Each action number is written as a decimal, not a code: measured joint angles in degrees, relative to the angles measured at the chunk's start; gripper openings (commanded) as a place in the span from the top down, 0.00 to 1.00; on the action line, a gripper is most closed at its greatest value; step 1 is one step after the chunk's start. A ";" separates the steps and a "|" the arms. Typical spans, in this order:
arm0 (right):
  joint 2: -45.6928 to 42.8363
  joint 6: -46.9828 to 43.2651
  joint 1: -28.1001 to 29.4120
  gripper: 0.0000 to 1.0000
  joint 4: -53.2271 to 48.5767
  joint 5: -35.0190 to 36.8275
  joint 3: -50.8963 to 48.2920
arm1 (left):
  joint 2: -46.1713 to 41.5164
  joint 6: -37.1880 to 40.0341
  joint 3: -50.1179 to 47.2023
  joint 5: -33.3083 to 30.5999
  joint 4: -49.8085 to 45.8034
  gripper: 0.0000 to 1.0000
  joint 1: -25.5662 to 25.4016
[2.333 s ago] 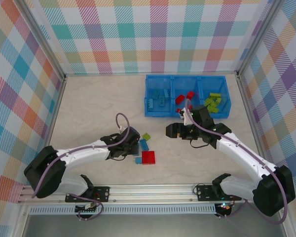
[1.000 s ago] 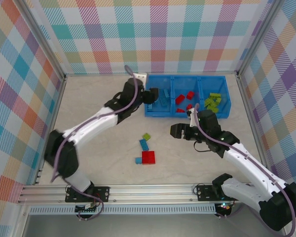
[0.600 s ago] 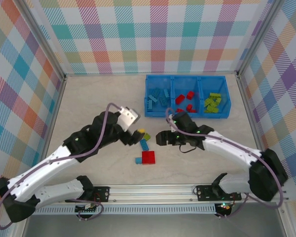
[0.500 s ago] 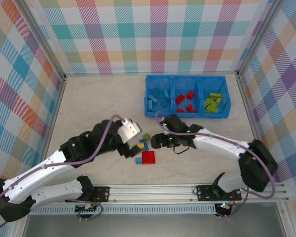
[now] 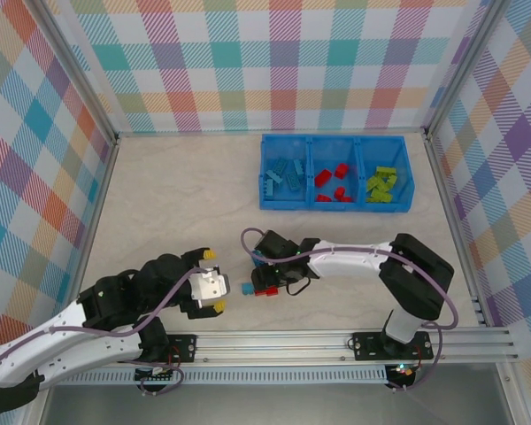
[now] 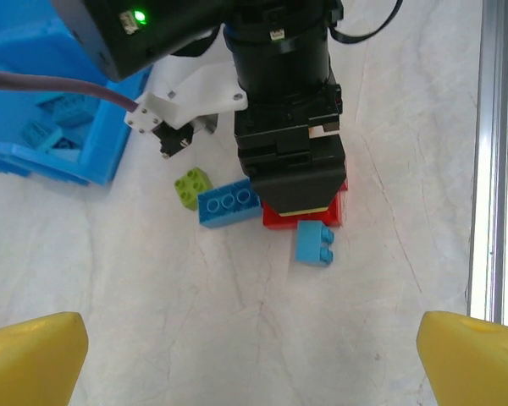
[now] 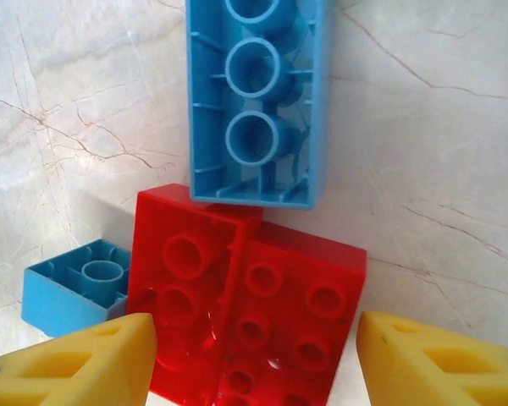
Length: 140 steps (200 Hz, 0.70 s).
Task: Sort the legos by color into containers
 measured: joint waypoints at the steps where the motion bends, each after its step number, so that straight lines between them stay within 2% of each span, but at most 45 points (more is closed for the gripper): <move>1: -0.09 0.02 0.00 0.36 0.00 0.00 -0.09 | -0.02 0.04 -0.02 0.04 0.02 0.00 0.00; 22: -3.15 0.81 0.00 0.35 0.94 0.07 -3.08 | 0.35 0.92 -0.02 0.15 1.31 0.00 0.00; 41: -5.55 1.84 0.00 0.47 2.49 0.04 -5.60 | 1.55 1.11 -0.02 0.13 1.57 0.00 0.00; 50: -6.03 2.14 0.00 0.50 2.80 0.00 -6.27 | 2.25 1.14 -0.04 0.15 1.57 0.00 0.00; 86: -4.59 2.08 0.00 0.50 2.84 -0.07 -6.32 | 3.50 1.18 -0.04 0.37 1.57 0.00 0.00; 140: -1.81 1.88 0.02 0.58 4.07 0.15 -3.96 | 2.78 1.36 -0.70 0.37 1.81 0.00 0.00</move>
